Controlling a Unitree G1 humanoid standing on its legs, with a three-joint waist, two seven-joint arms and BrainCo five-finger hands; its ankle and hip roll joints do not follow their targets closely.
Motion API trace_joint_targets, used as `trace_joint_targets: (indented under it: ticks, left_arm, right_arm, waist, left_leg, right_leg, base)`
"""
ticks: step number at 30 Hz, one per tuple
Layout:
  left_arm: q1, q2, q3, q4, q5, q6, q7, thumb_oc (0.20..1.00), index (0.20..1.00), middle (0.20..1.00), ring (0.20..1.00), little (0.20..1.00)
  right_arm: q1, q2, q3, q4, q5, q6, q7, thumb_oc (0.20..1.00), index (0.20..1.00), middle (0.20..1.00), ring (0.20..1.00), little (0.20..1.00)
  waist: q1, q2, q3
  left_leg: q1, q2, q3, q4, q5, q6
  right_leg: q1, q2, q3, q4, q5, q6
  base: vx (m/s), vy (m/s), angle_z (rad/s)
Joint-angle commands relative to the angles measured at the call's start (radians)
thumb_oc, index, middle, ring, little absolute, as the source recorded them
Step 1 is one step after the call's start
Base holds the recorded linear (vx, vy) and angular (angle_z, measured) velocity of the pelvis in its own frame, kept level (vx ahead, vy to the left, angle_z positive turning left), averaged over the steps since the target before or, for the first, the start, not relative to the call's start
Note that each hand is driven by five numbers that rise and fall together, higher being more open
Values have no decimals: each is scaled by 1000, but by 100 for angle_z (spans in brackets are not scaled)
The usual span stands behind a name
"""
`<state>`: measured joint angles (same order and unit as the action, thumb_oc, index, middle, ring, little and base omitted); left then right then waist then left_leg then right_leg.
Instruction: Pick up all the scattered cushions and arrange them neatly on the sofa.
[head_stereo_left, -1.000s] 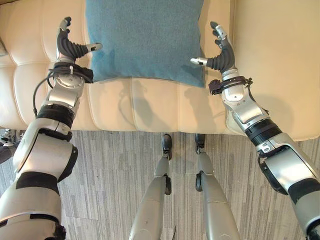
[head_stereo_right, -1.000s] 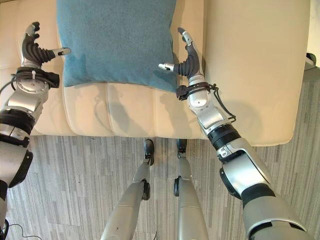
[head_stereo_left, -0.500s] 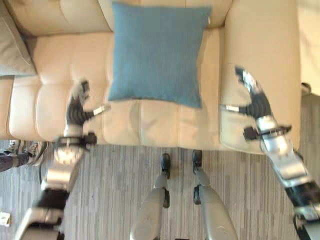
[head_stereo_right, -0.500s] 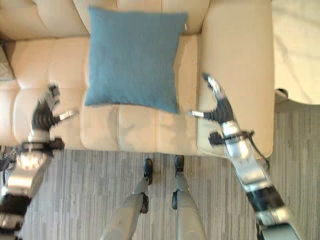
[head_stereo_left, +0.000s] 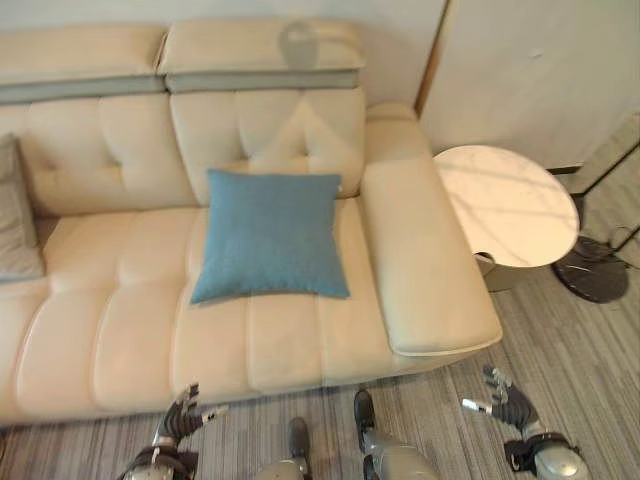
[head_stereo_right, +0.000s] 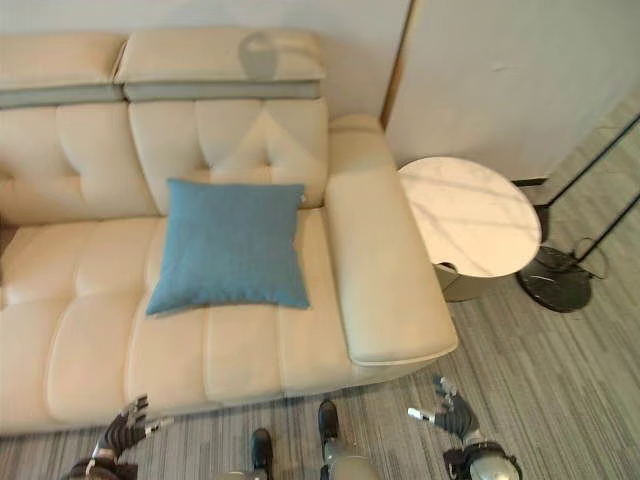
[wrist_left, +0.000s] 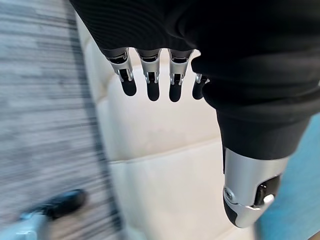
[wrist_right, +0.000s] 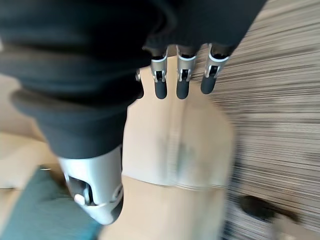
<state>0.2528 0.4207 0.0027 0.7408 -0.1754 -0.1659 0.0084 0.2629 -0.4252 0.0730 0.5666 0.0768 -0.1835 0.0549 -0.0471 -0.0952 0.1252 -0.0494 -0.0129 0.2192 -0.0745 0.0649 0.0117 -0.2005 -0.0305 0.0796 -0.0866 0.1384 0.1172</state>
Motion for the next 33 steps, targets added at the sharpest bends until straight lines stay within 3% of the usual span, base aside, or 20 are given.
trace_joint_targets:
  ticks: [1,3,4,5,6,7,9,10,11,14,15,16,17,19,20,21,23,25,33]
  left_arm:
    - [-38,49,47,-41,6,-36,33,1000,1000,1000,1000,1000]
    - [-56,64,32,-54,4,-38,31,1000,1000,1000,1000,1000]
    - [-56,64,32,-54,4,-38,31,1000,1000,1000,1000,1000]
    - [-67,66,26,-55,-3,-35,34,1000,1000,1000,1000,1000]
    - [-68,61,25,-62,-15,-35,37,1000,1000,1000,1000,1000]
    - [-71,57,23,-62,-14,-33,43,1000,1000,1000,1000,1000]
    - [-88,45,6,-66,-23,-38,43,1000,1000,1000,1000,1000]
    - [-99,41,-2,-62,-20,-37,53,1000,1000,1000,1000,1000]
    - [-108,30,-19,-66,-17,-41,54,1000,1000,1000,1000,1000]
    - [-128,16,-33,-73,-12,-43,66,1000,1000,1000,1000,1000]
    - [-131,9,-38,-82,-15,-44,62,1000,1000,1000,1000,1000]
    - [-129,1,-42,-92,-11,-46,59,1000,1000,1000,1000,1000]
    - [-129,1,-42,-92,-11,-46,59,1000,1000,1000,1000,1000]
    - [-121,-1,-38,-105,-17,-48,51,1000,1000,1000,1000,1000]
    - [-121,-1,-38,-105,-17,-48,51,1000,1000,1000,1000,1000]
    - [-115,-12,-34,-101,-19,-49,47,1000,1000,1000,1000,1000]
    - [-114,-17,-33,-97,-16,-47,47,1000,1000,1000,1000,1000]
    - [-111,-19,-42,-84,7,-39,44,1000,1000,1000,1000,1000]
    - [-92,-13,-36,-85,23,-28,34,1000,1000,1000,1000,1000]
  right_arm:
    - [-57,-18,9,-37,1,-9,-20,1000,1000,1000,1000,1000]
    - [-51,-8,13,-30,24,-10,-18,1000,1000,1000,1000,1000]
    - [-51,-7,13,-30,24,-10,-18,1000,1000,1000,1000,1000]
    - [-54,3,10,-22,32,-8,-25,1000,1000,1000,1000,1000]
    - [-55,7,13,-24,27,-4,-30,1000,1000,1000,1000,1000]
    - [-57,10,9,-25,26,-4,-36,1000,1000,1000,1000,1000]
    - [-70,16,11,-35,43,-4,-47,1000,1000,1000,1000,1000]
    - [-86,12,19,-43,48,-1,-55,1000,1000,1000,1000,1000]
    - [-97,0,20,-55,50,-7,-65,1000,1000,1000,1000,1000]
    - [-119,-23,20,-51,43,-3,-82,1000,1000,1000,1000,1000]
    - [-125,-30,20,-56,41,-2,-82,1000,1000,1000,1000,1000]
    - [-126,-38,18,-77,42,-5,-86,1000,1000,1000,1000,1000]
    - [-126,-38,18,-77,42,-4,-86,1000,1000,1000,1000,1000]
    - [-118,-41,18,-95,49,-3,-82,1000,1000,1000,1000,1000]
    - [-119,-41,18,-95,49,-3,-82,1000,1000,1000,1000,1000]
    - [-111,-37,16,-99,49,-7,-75,1000,1000,1000,1000,1000]
    - [-108,-35,13,-100,48,-7,-72,1000,1000,1000,1000,1000]
    - [-90,-25,4,-91,42,0,-68,1000,1000,1000,1000,1000]
    - [-79,-9,-7,-50,42,14,-72,1000,1000,1000,1000,1000]
  waist:
    - [-1,12,31]
    - [10,32,44]
    - [10,32,42]
    - [23,46,28]
    - [35,49,27]
    - [43,43,17]
    - [65,31,10]
    - [72,35,13]
    - [73,49,4]
    - [70,64,24]
    - [67,66,30]
    - [46,51,41]
    - [46,52,39]
    - [32,31,39]
    - [31,31,37]
    - [21,28,23]
    - [15,32,13]
    - [-2,45,-32]
    - [1,40,-63]
  left_leg:
    - [-29,14,-99,22,-58,-11]
    - [-54,37,-107,35,-28,-9]
    - [-57,37,-107,35,-27,-9]
    - [-71,52,-117,24,-3,-16]
    - [-79,59,-121,20,15,-19]
    - [-92,58,-125,19,24,-25]
    - [-136,59,-138,20,54,-46]
    - [-188,71,-137,17,101,-75]
    - [-233,76,-135,-3,136,-107]
    - [-272,81,-130,0,164,-137]
    - [-272,74,-130,13,143,-130]
    - [-255,58,-113,108,71,-100]
    - [-259,59,-113,110,71,-100]
    - [-218,42,-112,200,-33,-80]
    - [-221,42,-112,202,-32,-80]
    - [-149,35,-121,204,-92,-74]
    - [-106,36,-123,191,-102,-74]
    - [-39,32,-121,87,-73,-74]
    - [36,21,-118,4,-67,-65]
  right_leg:
    - [-9,-21,-46,198,-33,70]
    - [12,-13,-57,365,-110,48]
    - [9,-13,-57,365,-108,48]
    - [43,-23,-70,458,-138,34]
    - [57,-32,-80,515,-128,31]
    - [91,-35,-81,475,-136,29]
    - [185,-17,-111,336,-263,-2]
    - [191,9,-99,249,-282,-17]
    - [198,33,-99,145,-283,-39]
    - [190,39,-126,110,-257,-43]
    - [178,32,-136,103,-247,-43]
    - [158,1,-167,92,-211,-34]
    - [155,2,-167,92,-209,-34]
    - [133,-29,-177,92,-174,-34]
    - [131,-28,-178,91,-173,-34]
    - [129,-36,-186,77,-164,-35]
    - [131,-34,-191,71,-161,-34]
    - [144,-19,-208,59,-158,-32]
    - [187,-18,-204,47,-150,-21]
  base:
    - [-354,-40,-65]
    - [-286,-37,-27]
    - [-316,-82,12]
    - [-268,-119,35]
    - [-328,-178,39]
    - [-213,-176,19]
    - [-265,-228,-2]
    - [-414,-275,7]
    - [-392,-227,32]
    - [-246,-85,50]
    - [-482,-38,38]
    - [-349,-11,16]
    - [-327,-18,22]
    - [-180,-11,49]
    - [-131,1,33]
    - [-52,8,11]
    - [-9,33,12]
    - [53,57,20]
    - [23,43,7]
